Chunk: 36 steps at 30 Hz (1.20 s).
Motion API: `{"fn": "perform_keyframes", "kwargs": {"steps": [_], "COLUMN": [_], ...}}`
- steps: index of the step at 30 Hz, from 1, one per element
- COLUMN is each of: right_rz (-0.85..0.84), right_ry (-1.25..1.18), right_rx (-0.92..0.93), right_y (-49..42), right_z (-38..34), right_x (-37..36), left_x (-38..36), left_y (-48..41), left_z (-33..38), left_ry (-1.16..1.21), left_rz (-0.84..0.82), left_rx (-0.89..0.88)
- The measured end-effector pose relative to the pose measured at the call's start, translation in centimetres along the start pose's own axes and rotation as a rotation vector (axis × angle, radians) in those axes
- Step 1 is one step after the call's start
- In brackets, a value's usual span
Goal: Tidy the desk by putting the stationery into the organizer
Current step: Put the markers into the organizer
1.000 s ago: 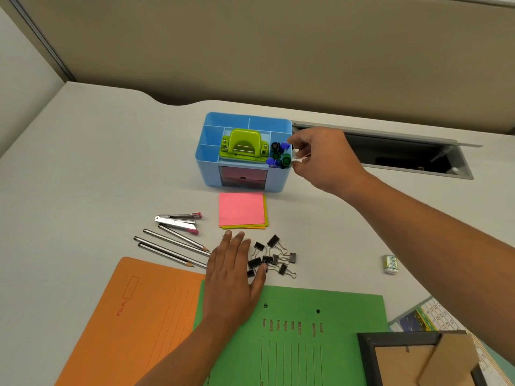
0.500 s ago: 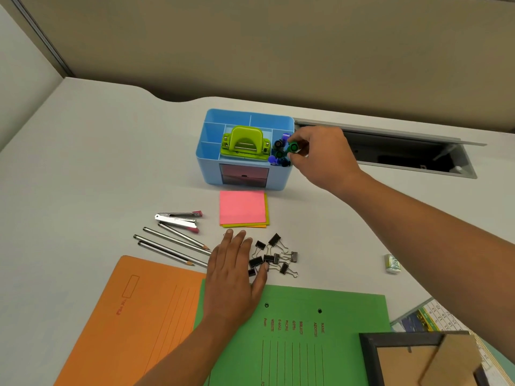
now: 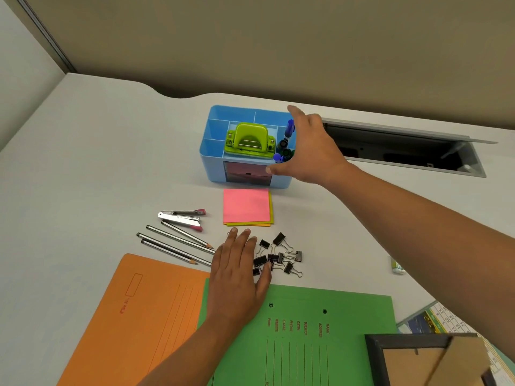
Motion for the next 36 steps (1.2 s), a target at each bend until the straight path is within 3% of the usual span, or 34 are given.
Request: {"fn": "perform_keyframes", "kwargs": {"steps": [3,19,36], "right_rz": [-0.012,0.169,0.122], "right_ry": [0.007,0.287,0.162], "right_rx": [-0.035,0.163,0.211], "right_y": [-1.0,-0.8,-2.2], "right_z": [0.0,-0.4,0.4], "right_x": [0.0,-1.7,1.1], "left_x": [0.0,0.1,0.0], "left_y": [0.0,0.0,0.0], "left_z": [-0.1,0.1,0.1], "left_ry": [0.0,0.003,0.006], "left_rz": [0.003,0.003,-0.002], "left_rx": [0.001,0.004,-0.001]}}
Point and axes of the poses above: each hand's wrist, its own y-axis away from the middle knuckle, its own x-axis out of the back of the hand, z = x × y, the point moved 3 cm from there along -y, towards the middle knuckle, and after that the axes turned 8 degrees about -z, right-handed, at the moved point
